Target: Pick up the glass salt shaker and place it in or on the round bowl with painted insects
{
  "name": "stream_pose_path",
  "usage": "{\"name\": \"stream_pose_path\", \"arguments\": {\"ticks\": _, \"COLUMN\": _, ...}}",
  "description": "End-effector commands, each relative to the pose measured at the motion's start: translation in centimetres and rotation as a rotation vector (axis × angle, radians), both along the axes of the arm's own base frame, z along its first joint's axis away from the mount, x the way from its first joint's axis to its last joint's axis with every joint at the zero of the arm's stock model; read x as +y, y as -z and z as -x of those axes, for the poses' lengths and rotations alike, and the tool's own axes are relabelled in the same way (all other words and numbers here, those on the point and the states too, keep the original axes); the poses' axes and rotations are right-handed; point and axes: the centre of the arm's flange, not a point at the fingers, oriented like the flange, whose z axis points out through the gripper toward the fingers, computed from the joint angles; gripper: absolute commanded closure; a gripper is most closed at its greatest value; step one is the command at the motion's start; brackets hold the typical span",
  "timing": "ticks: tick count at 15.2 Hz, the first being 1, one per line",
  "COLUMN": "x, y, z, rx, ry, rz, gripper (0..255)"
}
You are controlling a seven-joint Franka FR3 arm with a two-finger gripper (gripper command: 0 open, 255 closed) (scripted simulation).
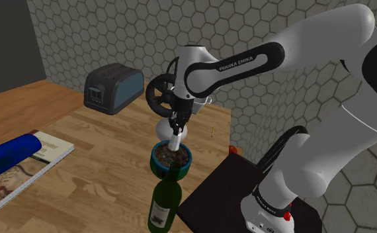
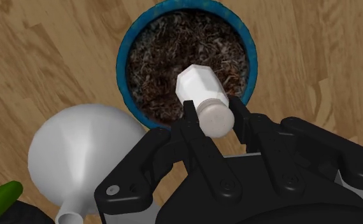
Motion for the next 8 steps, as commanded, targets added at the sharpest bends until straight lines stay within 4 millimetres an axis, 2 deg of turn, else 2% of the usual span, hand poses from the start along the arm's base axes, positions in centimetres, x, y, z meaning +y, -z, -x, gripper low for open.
{"name": "stream_pose_path", "arguments": {"ticks": 1, "x": 0.0, "y": 1.1, "z": 0.0, "rx": -0.001, "ry": 0.0, "rz": 0.0, "gripper": 255}}
{"name": "stream_pose_path", "arguments": {"ticks": 5, "x": 0.0, "y": 3.1, "z": 0.0, "rx": -0.001, "ry": 0.0, "rz": 0.0, "gripper": 255}}
{"name": "stream_pose_path", "arguments": {"ticks": 8, "x": 0.0, "y": 3.1, "z": 0.0, "rx": -0.001, "ry": 0.0, "rz": 0.0, "gripper": 255}}
